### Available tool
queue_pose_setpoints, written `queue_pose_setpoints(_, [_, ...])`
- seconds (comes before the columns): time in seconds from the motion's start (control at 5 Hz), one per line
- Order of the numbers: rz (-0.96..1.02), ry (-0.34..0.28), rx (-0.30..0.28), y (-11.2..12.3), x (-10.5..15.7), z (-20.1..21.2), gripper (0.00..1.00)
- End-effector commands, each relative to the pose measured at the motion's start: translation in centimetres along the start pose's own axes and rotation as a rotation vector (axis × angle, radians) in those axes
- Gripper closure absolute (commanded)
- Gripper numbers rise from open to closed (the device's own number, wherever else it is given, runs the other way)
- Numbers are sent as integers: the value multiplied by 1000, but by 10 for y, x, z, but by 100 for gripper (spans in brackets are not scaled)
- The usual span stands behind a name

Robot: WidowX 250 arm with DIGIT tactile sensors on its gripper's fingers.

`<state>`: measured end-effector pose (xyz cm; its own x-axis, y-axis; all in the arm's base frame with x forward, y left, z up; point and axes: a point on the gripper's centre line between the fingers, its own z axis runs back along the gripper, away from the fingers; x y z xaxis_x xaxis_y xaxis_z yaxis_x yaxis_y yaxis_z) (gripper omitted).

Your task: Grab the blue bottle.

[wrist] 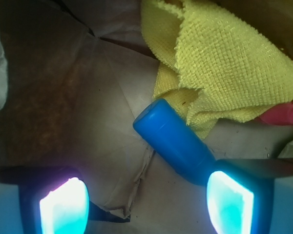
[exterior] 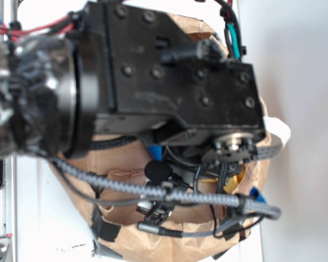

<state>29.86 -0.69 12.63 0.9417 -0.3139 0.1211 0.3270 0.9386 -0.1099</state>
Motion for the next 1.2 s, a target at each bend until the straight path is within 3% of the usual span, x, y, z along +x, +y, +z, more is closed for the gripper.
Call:
queue_pose_setpoints(0.0, [-6,-81,87,11,2,-10,0])
queue_pose_setpoints(0.4, [-70,-108,172,15,-4,-54,0])
queue_pose_setpoints(0.6, [-84,-52,192,10,5,-83,0])
queue_pose_setpoints(0.8, [-28,-4,217,11,13,-98,100])
queue_pose_setpoints(1.0, [-24,-18,203,11,11,-85,100])
